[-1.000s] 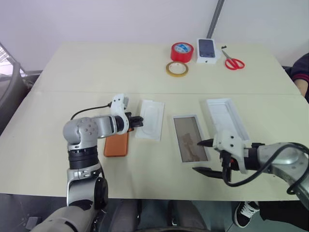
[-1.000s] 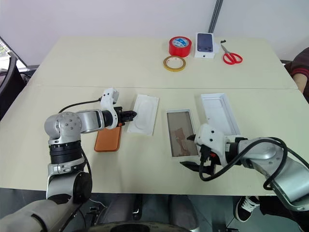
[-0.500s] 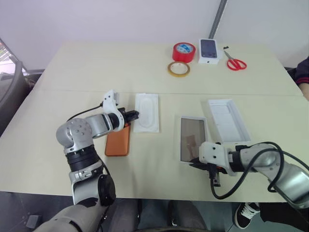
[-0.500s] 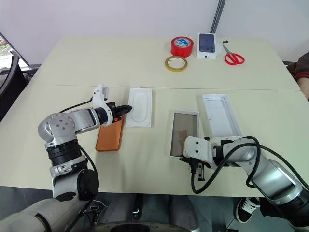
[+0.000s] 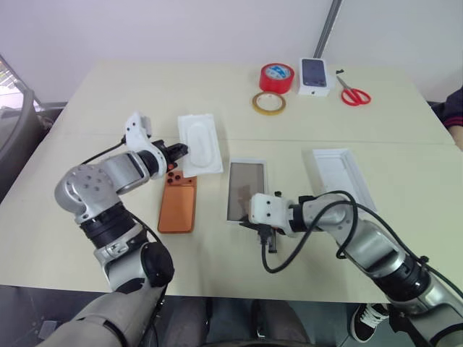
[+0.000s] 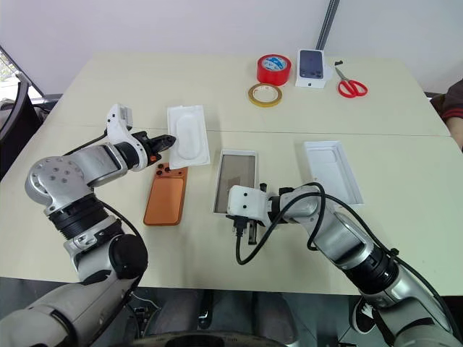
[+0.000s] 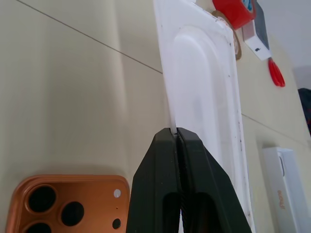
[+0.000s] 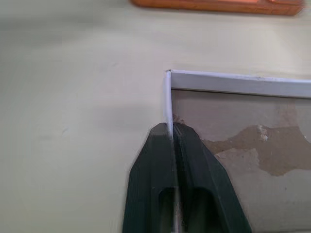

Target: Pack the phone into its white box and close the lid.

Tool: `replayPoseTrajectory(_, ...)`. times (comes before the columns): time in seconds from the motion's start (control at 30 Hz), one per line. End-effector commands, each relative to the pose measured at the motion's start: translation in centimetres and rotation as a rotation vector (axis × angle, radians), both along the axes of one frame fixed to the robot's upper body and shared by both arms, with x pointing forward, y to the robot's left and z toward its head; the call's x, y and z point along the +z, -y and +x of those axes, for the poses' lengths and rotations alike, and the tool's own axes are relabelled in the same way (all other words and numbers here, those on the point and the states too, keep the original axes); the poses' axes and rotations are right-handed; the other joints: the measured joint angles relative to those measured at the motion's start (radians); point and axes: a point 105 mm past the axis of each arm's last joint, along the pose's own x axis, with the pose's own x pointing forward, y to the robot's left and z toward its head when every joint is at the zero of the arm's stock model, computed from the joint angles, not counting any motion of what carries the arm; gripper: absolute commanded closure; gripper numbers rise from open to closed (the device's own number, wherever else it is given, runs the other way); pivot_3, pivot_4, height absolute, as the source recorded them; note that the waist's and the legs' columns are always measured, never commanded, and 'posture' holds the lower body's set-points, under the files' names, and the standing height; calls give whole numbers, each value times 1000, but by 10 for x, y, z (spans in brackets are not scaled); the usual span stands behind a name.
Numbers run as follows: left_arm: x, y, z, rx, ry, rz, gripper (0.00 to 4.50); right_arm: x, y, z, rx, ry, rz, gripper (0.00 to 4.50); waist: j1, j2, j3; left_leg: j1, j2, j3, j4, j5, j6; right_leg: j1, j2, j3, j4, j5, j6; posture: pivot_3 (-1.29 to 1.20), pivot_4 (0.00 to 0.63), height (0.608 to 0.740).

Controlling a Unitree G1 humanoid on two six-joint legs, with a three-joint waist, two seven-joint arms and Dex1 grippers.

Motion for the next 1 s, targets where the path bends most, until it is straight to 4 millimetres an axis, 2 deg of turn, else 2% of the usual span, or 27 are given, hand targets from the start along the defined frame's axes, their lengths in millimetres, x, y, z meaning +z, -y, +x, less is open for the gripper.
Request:
replayPoseTrajectory(0.03,13,15,-6,-44,57,1,4500,27,1,-3,-6,18,99,2658,0,0,0,0,0,0,0,0,0,0,0,0,0,0,0,0,150,736)
replayPoseTrajectory(0.07,9,23,-9,-71,56,13,4500,34,7,-3,-21,21,118,2119,-2,0,0,0,0,0,0,0,0,0,0,0,0,0,0,0,150,736)
replayPoseTrajectory(0.17,-2,45,-19,-143,46,36,4500,47,24,-2,-64,19,144,2119,-3,0,0,0,0,0,-1,0,0,0,0,0,0,0,0,0,150,736)
replayPoseTrajectory(0.33,-21,64,-30,-209,5,72,4500,49,46,3,-135,37,115,2119,-4,0,0,0,0,0,-1,0,0,0,1,0,0,0,0,0,150,736)
replayPoseTrajectory(0.57,-32,84,-40,-282,-24,80,4500,48,55,9,-177,63,99,2119,-5,0,0,0,0,0,-1,0,0,0,1,1,0,0,0,0,150,736)
replayPoseTrajectory(0.67,-36,90,-45,-319,-24,104,3607,48,56,13,-191,80,94,2043,-5,0,0,0,0,0,-1,0,0,0,1,1,0,0,0,0,150,736)
replayPoseTrajectory(0.8,-30,86,-44,-312,-2,96,1676,51,58,21,-215,105,105,2043,-5,0,0,0,0,0,-1,0,0,0,1,1,0,0,0,0,150,736)
replayPoseTrajectory(0.83,-26,83,-43,-304,14,83,1142,51,58,24,-224,110,108,2299,-5,0,0,0,0,0,-1,0,0,0,1,1,0,0,0,0,150,736)
replayPoseTrajectory(0.9,-15,74,-39,-279,49,60,1114,52,55,29,-232,120,113,2911,-7,0,0,0,0,0,-1,0,0,0,1,1,0,0,0,0,150,736)
replayPoseTrajectory(1.0,0,57,-33,-242,100,68,1114,55,48,39,-253,138,128,4467,-12,0,0,0,1,0,-1,0,0,0,2,1,0,0,0,0,150,736)
